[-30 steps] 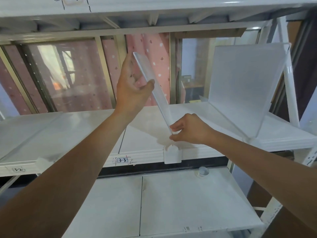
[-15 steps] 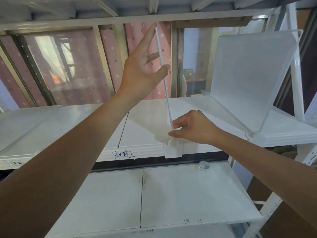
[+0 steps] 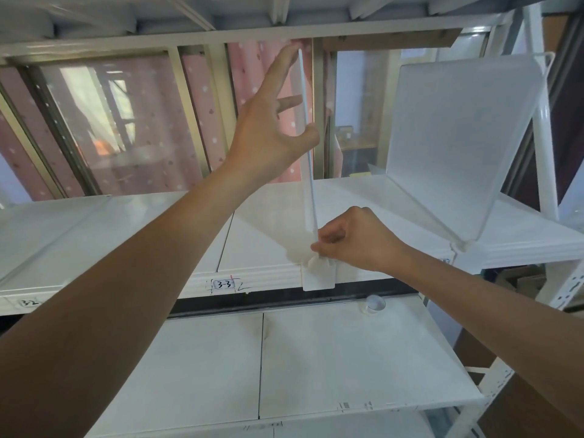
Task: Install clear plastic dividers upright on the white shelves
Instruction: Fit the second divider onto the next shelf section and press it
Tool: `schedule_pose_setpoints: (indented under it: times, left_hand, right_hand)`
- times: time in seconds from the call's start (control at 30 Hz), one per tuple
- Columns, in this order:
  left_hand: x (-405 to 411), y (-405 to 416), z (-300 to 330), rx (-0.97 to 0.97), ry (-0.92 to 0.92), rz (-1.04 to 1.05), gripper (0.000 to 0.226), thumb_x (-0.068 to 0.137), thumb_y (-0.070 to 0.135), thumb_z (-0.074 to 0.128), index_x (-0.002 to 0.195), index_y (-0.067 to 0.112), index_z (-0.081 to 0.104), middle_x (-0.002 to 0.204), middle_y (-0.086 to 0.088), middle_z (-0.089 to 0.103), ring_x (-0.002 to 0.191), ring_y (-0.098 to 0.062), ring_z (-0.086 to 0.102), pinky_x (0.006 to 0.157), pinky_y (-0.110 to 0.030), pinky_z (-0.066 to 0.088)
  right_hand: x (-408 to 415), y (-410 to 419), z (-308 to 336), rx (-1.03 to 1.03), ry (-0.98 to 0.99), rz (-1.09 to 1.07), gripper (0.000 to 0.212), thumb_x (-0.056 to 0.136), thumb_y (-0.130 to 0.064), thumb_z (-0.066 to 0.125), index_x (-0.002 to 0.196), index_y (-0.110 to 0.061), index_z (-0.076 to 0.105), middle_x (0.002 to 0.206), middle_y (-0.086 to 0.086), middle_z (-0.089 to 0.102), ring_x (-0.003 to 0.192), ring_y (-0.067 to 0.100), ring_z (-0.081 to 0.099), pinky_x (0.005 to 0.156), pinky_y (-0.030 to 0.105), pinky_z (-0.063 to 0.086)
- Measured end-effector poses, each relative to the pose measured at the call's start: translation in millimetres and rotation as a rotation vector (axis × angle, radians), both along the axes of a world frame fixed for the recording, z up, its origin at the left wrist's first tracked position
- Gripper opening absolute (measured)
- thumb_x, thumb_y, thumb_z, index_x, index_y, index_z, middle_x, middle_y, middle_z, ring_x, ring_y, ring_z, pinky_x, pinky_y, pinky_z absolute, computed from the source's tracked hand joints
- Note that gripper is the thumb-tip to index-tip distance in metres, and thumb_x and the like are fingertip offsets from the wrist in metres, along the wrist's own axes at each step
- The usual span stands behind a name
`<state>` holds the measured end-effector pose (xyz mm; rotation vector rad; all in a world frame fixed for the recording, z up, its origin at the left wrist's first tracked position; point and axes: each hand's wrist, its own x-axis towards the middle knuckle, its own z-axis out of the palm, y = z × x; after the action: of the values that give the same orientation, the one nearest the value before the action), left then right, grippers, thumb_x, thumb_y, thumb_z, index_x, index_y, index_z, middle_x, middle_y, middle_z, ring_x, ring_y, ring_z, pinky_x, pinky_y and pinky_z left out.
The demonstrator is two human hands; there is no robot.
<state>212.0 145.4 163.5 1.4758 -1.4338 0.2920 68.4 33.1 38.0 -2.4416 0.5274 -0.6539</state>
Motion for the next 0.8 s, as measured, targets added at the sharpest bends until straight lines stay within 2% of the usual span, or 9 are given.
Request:
schedule_pose_setpoints:
  times: [0.07,0.17,0.3,0.37,0.47,0.57,0.67,0.8]
  left_hand:
    - [-1,0,2,0.010,-0.048,0.024,0.094,0.082,0.027,0.075,0.161,0.035,0.025,0.164,0.019,0.032,0.118,0.004,0.061,0.111,-0.036,0.048]
    - [0,-2,2,0.017,-0.087,0.048,0.095,0.081,0.029,0.075,0.160,0.036,0.024,0.163,0.019,0.032,0.114,0.008,0.060,0.109,-0.036,0.049]
    - [3,-5,2,0.007,-0.118,0.071,0.097,0.078,0.029,0.077,0.160,0.036,0.024,0.163,0.018,0.032,0.106,0.021,0.055,0.102,-0.031,0.053]
    - [5,-5,3,-0.004,-0.137,0.085,0.097,0.076,0.030,0.078,0.159,0.034,0.026,0.160,0.018,0.035,0.105,0.020,0.057,0.099,-0.034,0.056]
    - [5,-6,6,-0.011,-0.143,0.073,0.095,0.072,0.028,0.078,0.155,0.034,0.031,0.156,0.018,0.039,0.109,0.012,0.060,0.089,-0.041,0.061]
    - [6,-6,7,-0.015,-0.149,0.064,0.096,0.072,0.026,0.078,0.156,0.031,0.031,0.158,0.015,0.038,0.111,0.006,0.061,0.080,-0.035,0.064]
    - [9,-6,8,-0.020,-0.170,0.050,0.095,0.073,0.024,0.080,0.156,0.028,0.033,0.158,0.010,0.039,0.112,-0.002,0.061,0.066,-0.023,0.063]
    - [11,-8,8,-0.022,-0.170,0.036,0.097,0.074,0.022,0.080,0.157,0.028,0.030,0.160,0.009,0.036,0.115,-0.005,0.060,0.066,-0.021,0.063]
  right_hand:
    - [-1,5,-1,-0.043,-0.008,-0.002,0.023,0.085,-0.022,0.076,0.073,-0.002,0.077,0.068,0.013,0.073,0.067,0.022,0.068,0.064,0.019,0.051]
    - [-1,10,-2,-0.063,-0.041,-0.016,0.021,0.083,-0.017,0.074,0.067,-0.003,0.076,0.062,0.013,0.070,0.060,0.024,0.064,0.056,0.013,0.046]
    - [0,15,-7,-0.073,-0.100,-0.035,0.021,0.080,-0.014,0.074,0.060,-0.007,0.074,0.053,0.009,0.064,0.046,0.014,0.049,0.052,0.015,0.044]
    - [-1,16,-9,-0.083,-0.121,-0.039,0.022,0.080,-0.014,0.074,0.059,-0.009,0.074,0.051,0.005,0.065,0.048,0.017,0.054,0.053,0.015,0.044]
    - [-1,17,-12,-0.102,-0.157,-0.039,0.018,0.080,-0.015,0.076,0.063,-0.012,0.076,0.053,-0.002,0.069,0.055,0.008,0.062,0.056,0.007,0.043]
    - [0,18,-18,-0.123,-0.178,-0.067,0.013,0.079,-0.017,0.077,0.068,-0.012,0.075,0.059,-0.004,0.071,0.061,0.009,0.067,0.061,0.006,0.045]
    - [2,18,-24,-0.133,-0.219,-0.079,0.013,0.078,-0.017,0.077,0.068,-0.012,0.071,0.061,-0.005,0.071,0.060,0.008,0.068,0.061,0.010,0.050]
    - [3,19,-30,-0.134,-0.264,-0.063,0.017,0.078,-0.016,0.075,0.066,-0.017,0.062,0.062,-0.007,0.068,0.064,0.008,0.069,0.064,0.029,0.059]
